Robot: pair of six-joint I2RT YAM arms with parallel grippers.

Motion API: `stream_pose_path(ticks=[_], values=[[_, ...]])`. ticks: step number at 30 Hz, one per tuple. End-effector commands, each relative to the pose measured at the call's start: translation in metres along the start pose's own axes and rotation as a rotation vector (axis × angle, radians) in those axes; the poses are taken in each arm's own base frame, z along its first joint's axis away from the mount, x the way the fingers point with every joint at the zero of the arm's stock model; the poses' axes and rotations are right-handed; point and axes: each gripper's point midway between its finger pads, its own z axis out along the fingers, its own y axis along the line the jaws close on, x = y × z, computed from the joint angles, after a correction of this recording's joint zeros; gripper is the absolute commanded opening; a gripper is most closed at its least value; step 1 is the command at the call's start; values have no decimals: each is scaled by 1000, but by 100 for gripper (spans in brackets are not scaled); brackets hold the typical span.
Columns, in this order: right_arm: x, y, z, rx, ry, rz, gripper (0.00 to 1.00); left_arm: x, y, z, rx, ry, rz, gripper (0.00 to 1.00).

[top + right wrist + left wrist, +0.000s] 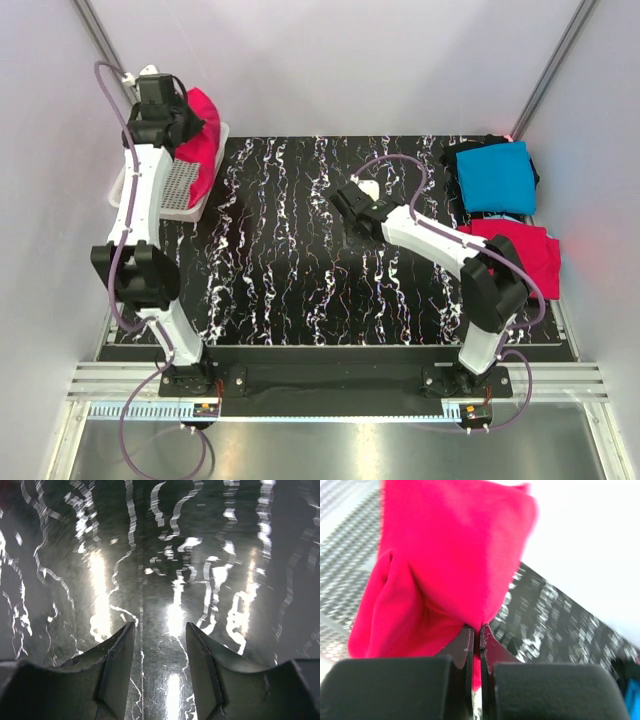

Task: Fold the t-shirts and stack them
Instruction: Grab the tshirt from the pile, then move the tshirt to the center of the board

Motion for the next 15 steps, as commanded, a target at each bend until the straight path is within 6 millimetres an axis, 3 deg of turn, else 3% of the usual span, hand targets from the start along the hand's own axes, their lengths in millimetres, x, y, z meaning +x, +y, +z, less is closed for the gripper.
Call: stream_pose_path(ticks=[1,3,4,5,7,10,13,14,15], values=[[-32,-25,-37,85,-154,178,52,16,-66,-41,224,9,117,0],[-47,-39,-56,105,-223,280,52,34,-85,-59,284,31,185,0],[-49,-47,-63,125,-237,306,51,53,-108,-74,346,55,231,0],[-57,-59,-74,142,-279,360,50,56,-121,-93,399,42,294,0],[-59,-70,-84,168,-307,393,50,83,-147,-120,507,78,366,0],[-56,-86,-95,189,-348,443,49,93,-172,-162,690,88,391,0],[-49,-93,-103,183,-360,480,49,84,-181,-186,766,50,390,0],[-50,-95,-107,174,-372,489,49,81,-177,-185,737,47,392,2],[-49,-97,-110,173,-377,495,49,74,-176,-186,717,26,390,27]])
